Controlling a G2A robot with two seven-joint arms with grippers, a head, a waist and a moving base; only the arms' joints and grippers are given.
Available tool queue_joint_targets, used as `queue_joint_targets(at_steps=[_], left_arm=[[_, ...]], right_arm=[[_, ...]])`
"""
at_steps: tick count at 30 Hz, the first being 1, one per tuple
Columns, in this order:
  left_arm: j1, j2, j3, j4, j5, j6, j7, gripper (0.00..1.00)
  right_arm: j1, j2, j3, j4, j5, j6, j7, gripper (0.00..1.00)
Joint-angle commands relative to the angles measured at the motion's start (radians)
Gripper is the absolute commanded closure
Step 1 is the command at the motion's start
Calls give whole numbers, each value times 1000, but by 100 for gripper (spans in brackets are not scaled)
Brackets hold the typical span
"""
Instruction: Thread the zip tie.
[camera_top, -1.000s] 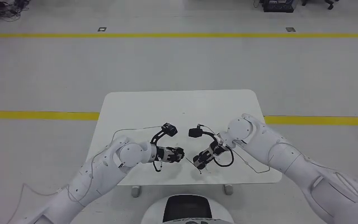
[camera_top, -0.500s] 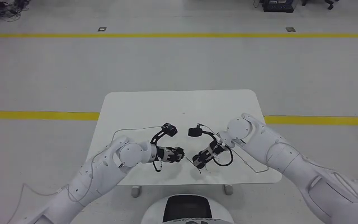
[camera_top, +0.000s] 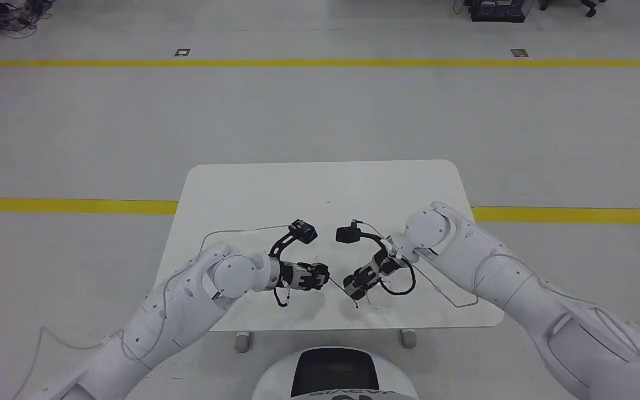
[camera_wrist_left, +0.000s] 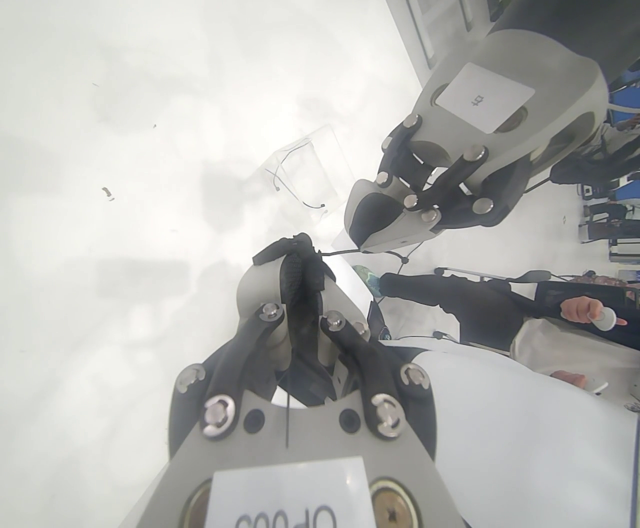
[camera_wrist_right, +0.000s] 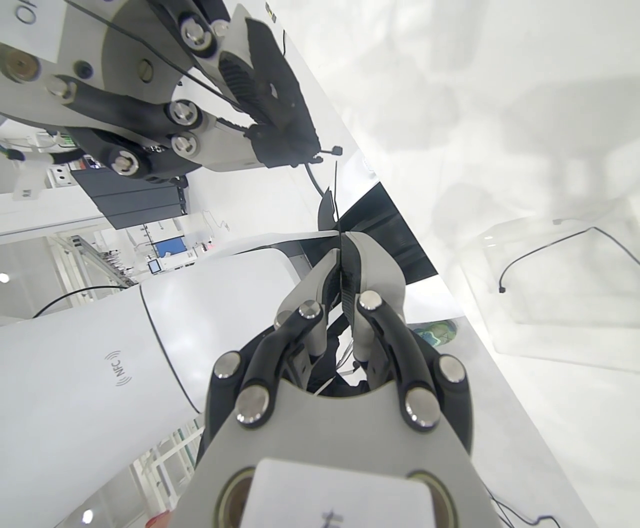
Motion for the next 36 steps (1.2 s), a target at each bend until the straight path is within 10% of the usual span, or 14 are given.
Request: queue_joint_targets(at_steps=[1,36], left_arm=[[0,0,0,0,0,0,0,100],[0,0,0,0,0,0,0,100]], right_arm=[[0,-2,1,1,-1,1,3,100],[-8,-32,32,38,-20,4,23,100]])
